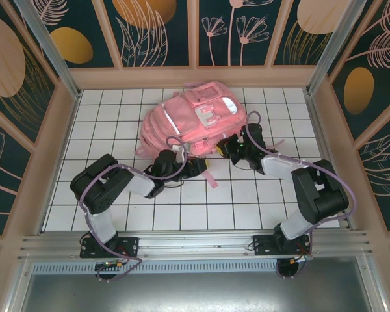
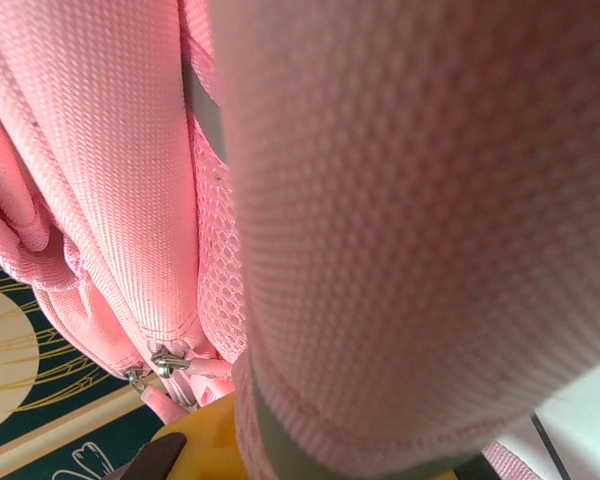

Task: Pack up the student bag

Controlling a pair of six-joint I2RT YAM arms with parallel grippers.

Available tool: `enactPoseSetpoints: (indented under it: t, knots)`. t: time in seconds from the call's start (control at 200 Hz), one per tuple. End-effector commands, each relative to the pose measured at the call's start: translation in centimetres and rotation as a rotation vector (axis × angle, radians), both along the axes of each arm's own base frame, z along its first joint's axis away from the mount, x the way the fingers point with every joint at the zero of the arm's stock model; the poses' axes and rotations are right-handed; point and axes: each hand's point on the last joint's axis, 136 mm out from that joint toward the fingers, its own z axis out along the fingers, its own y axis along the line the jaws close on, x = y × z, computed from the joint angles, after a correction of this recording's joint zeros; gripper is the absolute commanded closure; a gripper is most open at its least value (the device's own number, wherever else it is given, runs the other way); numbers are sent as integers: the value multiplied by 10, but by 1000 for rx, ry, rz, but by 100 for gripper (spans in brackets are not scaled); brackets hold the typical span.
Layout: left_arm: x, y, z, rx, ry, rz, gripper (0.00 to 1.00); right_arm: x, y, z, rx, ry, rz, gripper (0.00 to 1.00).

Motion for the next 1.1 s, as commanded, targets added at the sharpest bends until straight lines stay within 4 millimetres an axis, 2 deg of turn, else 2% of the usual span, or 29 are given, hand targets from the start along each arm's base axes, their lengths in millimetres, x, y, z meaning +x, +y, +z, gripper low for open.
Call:
enactPoseSetpoints:
  t: [0.0, 0.17, 0.245, 0.345, 0.38, 0.4, 0.48, 0.696, 0.801, 0.986, 1.096]
  knots:
    - [4, 5, 8, -14, -39, 40, 73, 2, 16, 26, 76, -88, 53, 100]
    - [0, 11, 8, 19, -49, 31, 93, 5, 9, 20, -1, -105, 45, 100]
    - [-8, 7, 7, 41, -57, -39, 100, 8, 4, 17, -80, -117, 50, 100]
    - [-18, 10, 0, 110, -68, -105, 100, 12, -8, 11, -188, -116, 42, 100]
    - [-22, 13, -7, 145, -61, -120, 100, 13, -14, 8, -219, -111, 33, 100]
    - [-22, 14, 0, 149, -82, -126, 100, 14, -18, 7, -233, -109, 25, 100]
    - [-27, 20, -6, 222, -85, -152, 100, 15, -30, 2, -261, -99, 0, 100]
    - [-19, 41, -21, 425, -99, -123, 100, 20, -50, -9, -288, -78, -29, 100]
    - [-16, 47, -26, 478, -90, -103, 100, 20, -55, -12, -304, -78, -28, 100]
    - [-14, 40, -22, 451, -93, -112, 100, 20, -50, -13, -288, -91, 2, 100]
    - [-8, 45, -20, 484, -104, -81, 100, 22, -58, -13, -329, -95, -9, 100]
